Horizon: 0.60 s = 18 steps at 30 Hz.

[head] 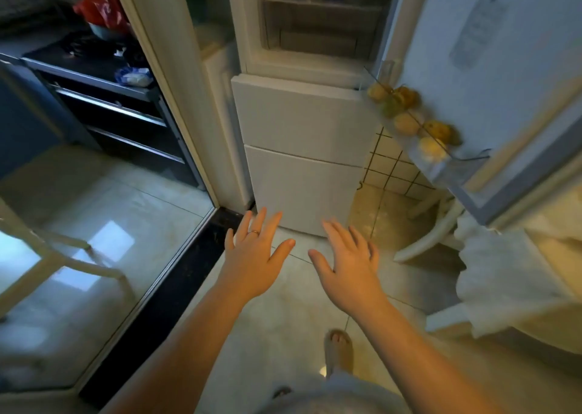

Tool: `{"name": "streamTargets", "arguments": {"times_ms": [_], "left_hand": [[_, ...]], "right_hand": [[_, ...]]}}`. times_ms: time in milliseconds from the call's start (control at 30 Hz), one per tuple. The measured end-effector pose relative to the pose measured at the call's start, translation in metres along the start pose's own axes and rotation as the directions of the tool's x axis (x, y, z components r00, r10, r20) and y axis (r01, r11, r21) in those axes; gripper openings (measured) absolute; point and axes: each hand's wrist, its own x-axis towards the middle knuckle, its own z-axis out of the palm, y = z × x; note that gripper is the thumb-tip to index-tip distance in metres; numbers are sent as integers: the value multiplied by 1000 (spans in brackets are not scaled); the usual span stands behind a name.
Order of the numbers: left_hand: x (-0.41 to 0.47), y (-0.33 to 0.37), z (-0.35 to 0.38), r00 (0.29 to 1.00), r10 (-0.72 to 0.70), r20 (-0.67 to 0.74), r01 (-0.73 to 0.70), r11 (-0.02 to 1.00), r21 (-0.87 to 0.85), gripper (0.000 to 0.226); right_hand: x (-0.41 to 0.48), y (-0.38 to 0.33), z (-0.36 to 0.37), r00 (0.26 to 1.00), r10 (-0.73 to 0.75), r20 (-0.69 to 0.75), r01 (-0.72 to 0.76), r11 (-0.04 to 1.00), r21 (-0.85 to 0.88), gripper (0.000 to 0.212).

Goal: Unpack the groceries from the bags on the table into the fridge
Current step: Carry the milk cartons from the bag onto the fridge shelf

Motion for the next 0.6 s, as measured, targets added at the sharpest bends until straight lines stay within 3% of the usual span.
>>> {"name": "streamTargets", "arguments": {"times_ms": [267,600], "left_hand": [[-59,78,60,991,37,129,-33,999,-32,79],[-99,262,166,982,110,154,-100,992,-73,68]], "right_hand": [[-76,81,-23,998,56,37,-55,998,-8,63],[-162,267,-108,992,122,7,-122,992,-26,62]]}}
